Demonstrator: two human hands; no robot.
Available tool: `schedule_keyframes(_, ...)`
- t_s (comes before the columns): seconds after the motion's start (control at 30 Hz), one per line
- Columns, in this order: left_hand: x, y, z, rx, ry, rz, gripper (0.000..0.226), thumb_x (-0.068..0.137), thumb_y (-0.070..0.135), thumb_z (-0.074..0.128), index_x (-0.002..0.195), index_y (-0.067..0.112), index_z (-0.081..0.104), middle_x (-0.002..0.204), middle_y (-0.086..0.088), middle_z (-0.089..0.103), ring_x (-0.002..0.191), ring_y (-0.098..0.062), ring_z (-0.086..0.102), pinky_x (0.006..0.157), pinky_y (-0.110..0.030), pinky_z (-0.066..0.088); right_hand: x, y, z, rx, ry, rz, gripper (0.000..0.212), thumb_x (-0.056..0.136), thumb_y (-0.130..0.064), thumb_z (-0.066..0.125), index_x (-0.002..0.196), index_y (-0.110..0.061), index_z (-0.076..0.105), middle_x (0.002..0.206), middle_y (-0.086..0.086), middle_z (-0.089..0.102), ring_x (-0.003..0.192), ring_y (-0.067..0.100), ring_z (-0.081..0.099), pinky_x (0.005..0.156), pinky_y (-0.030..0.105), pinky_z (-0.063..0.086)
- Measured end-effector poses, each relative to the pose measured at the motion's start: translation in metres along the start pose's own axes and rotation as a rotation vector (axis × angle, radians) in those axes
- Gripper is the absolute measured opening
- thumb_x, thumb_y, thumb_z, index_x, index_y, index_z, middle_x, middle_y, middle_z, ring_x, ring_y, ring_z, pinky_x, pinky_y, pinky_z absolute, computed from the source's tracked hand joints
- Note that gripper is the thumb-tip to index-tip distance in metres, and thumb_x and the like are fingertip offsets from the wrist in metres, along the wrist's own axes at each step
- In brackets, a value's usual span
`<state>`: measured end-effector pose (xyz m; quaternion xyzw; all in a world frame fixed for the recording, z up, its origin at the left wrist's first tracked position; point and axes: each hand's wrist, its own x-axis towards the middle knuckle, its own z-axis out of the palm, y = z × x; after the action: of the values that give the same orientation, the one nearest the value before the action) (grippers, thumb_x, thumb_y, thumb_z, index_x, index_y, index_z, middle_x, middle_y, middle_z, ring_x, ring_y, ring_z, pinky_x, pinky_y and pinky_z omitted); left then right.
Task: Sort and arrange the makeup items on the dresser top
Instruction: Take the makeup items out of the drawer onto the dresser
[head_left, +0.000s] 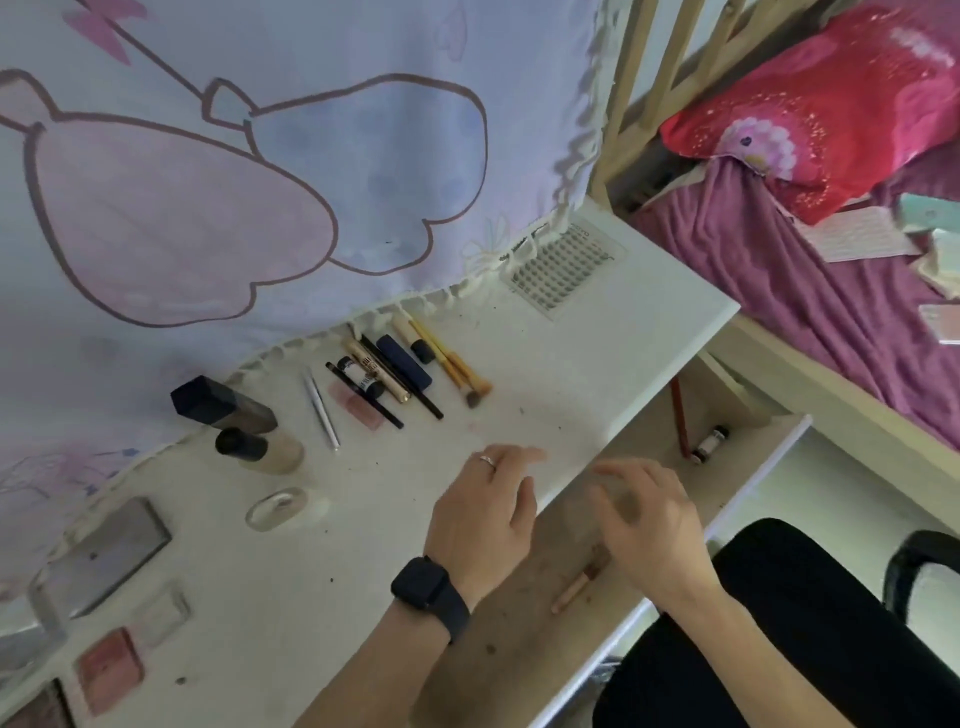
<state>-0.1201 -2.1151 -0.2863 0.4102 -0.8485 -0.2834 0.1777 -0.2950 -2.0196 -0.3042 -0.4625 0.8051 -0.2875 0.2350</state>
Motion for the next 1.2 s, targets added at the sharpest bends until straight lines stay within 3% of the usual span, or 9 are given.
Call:
schedule_keyframes(0.1, -0.029, 0.03, 0.043, -0.263, -0.176, -0.129, 0.021, 0.097, 0.027, 0.051, 0.111, 0.04, 0.06, 0.104, 0.018, 0.063, 0.081, -0.003, 0.062, 0.071, -0.029, 0.056, -0.019, 0.043, -0.021, -0.259, -0.035, -0.009, 0.021, 0.087, -0.015, 0.074, 0.109, -0.015, 0.075, 0.114, 0.001, 0.067, 0.117, 0.026, 0.057, 0.093, 0.035, 0.049)
schedule_keyframes(0.17, -0.041, 0.038, 0.074, -0.377, -0.284, -0.315, 0.021, 0.097, 0.027, 0.052, 0.109, 0.04, 0.063, 0.104, 0.021, 0.064, 0.086, 0.0, 0.062, 0.081, -0.028, 0.055, -0.021, 0.066, -0.035, -0.432, -0.092, 0.0, 0.021, 0.087, -0.018, 0.074, 0.108, -0.017, 0.074, 0.124, 0.004, 0.065, 0.129, 0.03, 0.052, 0.105, 0.051, 0.043)
schedule_keyframes(0.27, -0.045, 0.035, 0.11, -0.37, -0.387, -0.536, 0.027, 0.097, 0.023, 0.053, 0.12, 0.033, 0.063, 0.115, 0.019, 0.064, 0.101, 0.002, 0.06, 0.095, -0.021, 0.049, -0.014, 0.093, -0.05, -0.608, -0.221, 0.014, 0.025, 0.096, -0.034, 0.059, 0.118, -0.026, 0.068, 0.144, -0.002, 0.051, 0.146, 0.025, 0.031, 0.12, 0.053, 0.02)
schedule_keyframes(0.37, -0.04, 0.021, 0.138, -0.278, -0.514, -0.668, 0.034, 0.1, 0.022, 0.048, 0.133, 0.02, 0.054, 0.128, 0.001, 0.062, 0.115, -0.017, 0.059, 0.093, -0.024, 0.047, 0.0, 0.113, -0.058, -0.665, -0.352, 0.065, 0.036, 0.101, -0.053, 0.035, 0.122, -0.038, 0.059, 0.15, -0.012, 0.038, 0.151, 0.016, 0.011, 0.123, 0.053, 0.0)
schedule_keyframes(0.6, -0.033, 0.004, 0.174, -0.118, -0.66, -0.73, 0.027, 0.099, 0.025, 0.05, 0.121, 0.018, 0.065, 0.121, -0.005, 0.066, 0.106, -0.024, 0.064, 0.092, -0.038, 0.054, 0.05, 0.123, -0.059, -0.863, -0.532, 0.086, 0.048, 0.095, -0.055, 0.026, 0.112, -0.032, 0.065, 0.134, -0.004, 0.055, 0.14, 0.018, 0.033, 0.114, 0.066, -0.014)
schedule_keyframes(0.73, -0.034, -0.001, 0.175, -0.067, -0.708, -0.747, 0.031, 0.1, 0.038, 0.051, 0.112, 0.014, 0.067, 0.11, -0.005, 0.068, 0.096, -0.024, 0.066, 0.086, -0.038, 0.056, 0.091, 0.116, -0.053, -1.076, -0.656, 0.14, 0.043, 0.094, -0.045, 0.038, 0.124, -0.023, 0.059, 0.132, 0.005, 0.054, 0.126, 0.025, 0.05, 0.117, 0.066, 0.002)
schedule_keyframes(0.83, -0.038, -0.007, 0.171, -0.116, -0.7, -0.727, 0.031, 0.099, 0.04, 0.054, 0.115, 0.018, 0.067, 0.112, -0.001, 0.069, 0.1, -0.02, 0.065, 0.088, -0.036, 0.055, 0.114, 0.116, -0.046, -1.098, -0.686, 0.201, 0.048, 0.091, -0.033, 0.048, 0.137, -0.021, 0.053, 0.139, 0.008, 0.049, 0.131, 0.032, 0.044, 0.117, 0.058, 0.018)
schedule_keyframes(1.0, -0.048, -0.007, 0.163, -0.259, -0.605, -0.729, 0.021, 0.097, 0.038, 0.059, 0.114, 0.027, 0.066, 0.103, 0.013, 0.064, 0.094, -0.008, 0.059, 0.076, -0.021, 0.042, 0.127, 0.128, -0.04, -1.168, -0.709, 0.301, 0.056, 0.09, -0.024, 0.054, 0.145, -0.022, 0.045, 0.149, 0.007, 0.04, 0.141, 0.032, 0.029, 0.118, 0.054, 0.02)
schedule_keyframes(1.2, -0.038, 0.006, 0.153, -0.366, -0.495, -0.696, 0.011, 0.098, 0.035, 0.057, 0.106, 0.03, 0.064, 0.101, 0.016, 0.063, 0.091, -0.003, 0.058, 0.065, -0.01, 0.039, 0.132, 0.129, -0.031, -1.263, -0.687, 0.224, 0.062, 0.091, -0.028, 0.052, 0.151, -0.028, 0.035, 0.15, 0.008, 0.036, 0.139, 0.031, 0.028, 0.114, 0.055, 0.027)
